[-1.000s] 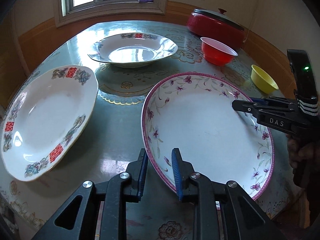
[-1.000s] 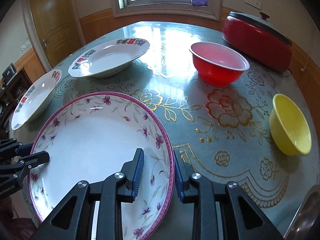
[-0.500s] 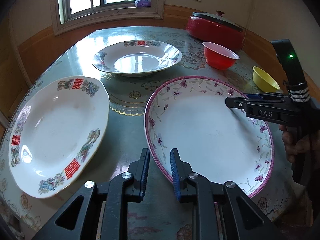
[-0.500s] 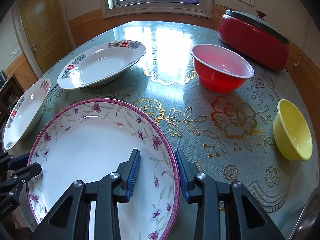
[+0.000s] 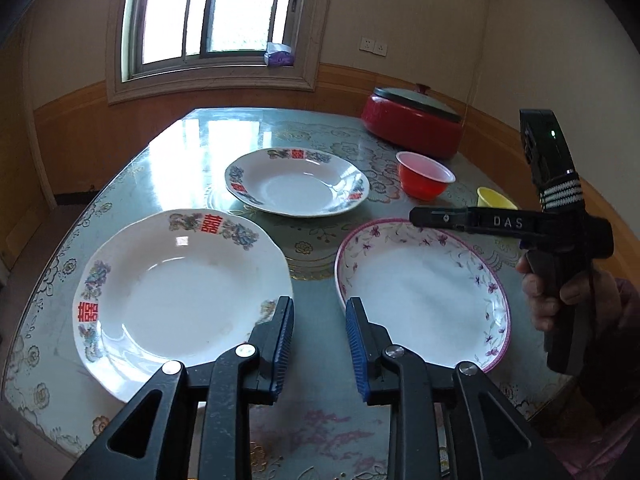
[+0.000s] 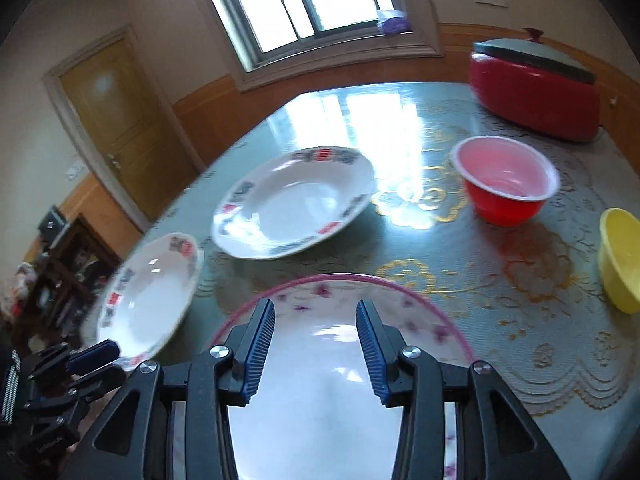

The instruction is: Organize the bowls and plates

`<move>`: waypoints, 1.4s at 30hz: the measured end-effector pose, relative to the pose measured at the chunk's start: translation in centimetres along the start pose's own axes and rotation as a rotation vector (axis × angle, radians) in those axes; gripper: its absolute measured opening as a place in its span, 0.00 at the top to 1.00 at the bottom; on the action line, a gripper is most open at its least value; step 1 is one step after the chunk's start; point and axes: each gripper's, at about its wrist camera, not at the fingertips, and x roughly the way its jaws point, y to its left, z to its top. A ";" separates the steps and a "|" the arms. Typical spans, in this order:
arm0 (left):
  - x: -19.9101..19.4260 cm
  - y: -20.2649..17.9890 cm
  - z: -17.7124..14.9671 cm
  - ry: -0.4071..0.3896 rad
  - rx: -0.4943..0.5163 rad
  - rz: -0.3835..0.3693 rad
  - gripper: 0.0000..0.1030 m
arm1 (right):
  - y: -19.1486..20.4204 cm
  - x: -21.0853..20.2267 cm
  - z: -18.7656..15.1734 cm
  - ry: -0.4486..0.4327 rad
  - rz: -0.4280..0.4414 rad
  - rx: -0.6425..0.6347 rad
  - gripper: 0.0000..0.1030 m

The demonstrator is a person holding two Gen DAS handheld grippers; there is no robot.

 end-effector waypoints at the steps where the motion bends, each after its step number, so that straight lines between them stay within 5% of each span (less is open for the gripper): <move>1: -0.3 1.0 0.3 -0.003 -0.029 -0.003 0.72 | 1.0 0.6 0.1 0.011 0.048 -0.003 0.57; 6: -2.0 6.5 1.2 -0.045 -0.157 0.062 0.71 | 6.2 4.5 0.3 0.088 0.177 -0.049 0.56; 11: -2.3 12.6 1.0 -0.034 -0.287 0.166 0.71 | 9.0 7.8 0.4 0.142 0.137 -0.082 0.56; 18: -0.9 17.8 0.0 0.001 -0.374 0.184 0.73 | 10.4 11.0 0.5 0.186 0.119 -0.081 0.56; 28: 3.8 19.0 -0.8 0.095 -0.375 0.092 0.70 | 12.0 14.1 0.1 0.232 0.105 -0.122 0.55; 31: 4.7 18.4 -0.9 0.111 -0.333 0.116 0.70 | 12.3 14.0 0.0 0.211 0.083 -0.162 0.55; 36: 4.9 18.1 -1.0 0.100 -0.326 0.147 0.71 | 12.7 14.0 -0.3 0.214 0.013 -0.191 0.68; 42: 4.5 17.2 -1.4 0.101 -0.322 0.119 0.72 | 11.1 12.6 -0.3 0.199 0.076 -0.103 0.70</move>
